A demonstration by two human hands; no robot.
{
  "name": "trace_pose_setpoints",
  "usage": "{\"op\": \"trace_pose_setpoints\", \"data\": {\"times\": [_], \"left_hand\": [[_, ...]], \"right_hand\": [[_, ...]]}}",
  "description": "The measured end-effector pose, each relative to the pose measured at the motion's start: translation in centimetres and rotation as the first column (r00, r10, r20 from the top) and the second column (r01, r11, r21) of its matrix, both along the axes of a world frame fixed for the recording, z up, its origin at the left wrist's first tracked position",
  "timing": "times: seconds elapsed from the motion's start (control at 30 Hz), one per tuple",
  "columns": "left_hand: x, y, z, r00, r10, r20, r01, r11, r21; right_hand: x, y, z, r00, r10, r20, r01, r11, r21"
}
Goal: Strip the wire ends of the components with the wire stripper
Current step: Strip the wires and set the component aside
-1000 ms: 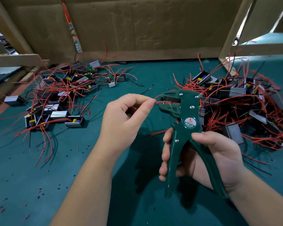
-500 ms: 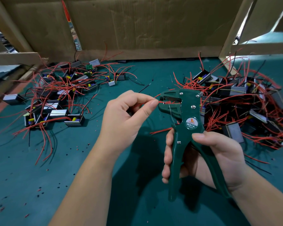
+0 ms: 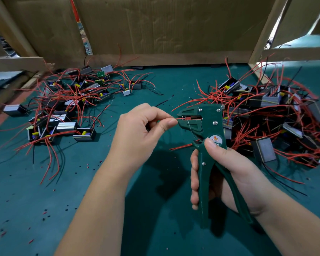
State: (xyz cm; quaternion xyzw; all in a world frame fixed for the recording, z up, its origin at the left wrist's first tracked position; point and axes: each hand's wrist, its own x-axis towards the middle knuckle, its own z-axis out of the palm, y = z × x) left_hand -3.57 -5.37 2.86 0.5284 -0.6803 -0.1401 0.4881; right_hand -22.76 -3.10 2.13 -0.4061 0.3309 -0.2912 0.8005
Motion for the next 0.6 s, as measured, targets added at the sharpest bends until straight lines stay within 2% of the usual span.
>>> {"op": "trace_pose_setpoints", "data": {"times": [0.07,0.17,0.37,0.5,0.57,0.6], "left_hand": [[0.3,-0.1,-0.4,1.0,-0.002,-0.01,0.002,0.999,0.033],[0.4,-0.1,-0.8,0.993,-0.002,-0.12,0.017,0.992,0.125],[0.1,0.0,-0.9,0.997,0.075,-0.028,-0.069,0.984,0.167],[0.1,-0.2,-1.1,0.996,0.063,0.061,-0.071,0.988,0.14],[-0.2,-0.3,-1.0,0.999,0.036,-0.008,-0.034,0.988,0.147],[-0.5,-0.3,-0.8,0.993,0.015,-0.118,0.004,0.987,0.162]], "right_hand": [[0.3,0.1,-0.1,0.997,-0.061,-0.053,0.061,0.998,0.002],[0.6,-0.3,-0.3,0.981,-0.157,-0.11,0.159,0.987,0.013],[0.3,-1.1,-0.1,0.971,-0.169,0.167,0.149,0.981,0.126],[0.1,-1.2,-0.2,0.966,-0.19,0.176,0.172,0.979,0.113],[0.2,-1.1,-0.4,0.972,-0.163,0.169,0.147,0.984,0.102],[0.3,-1.0,-0.5,0.976,-0.129,0.173,0.114,0.989,0.092]]}}
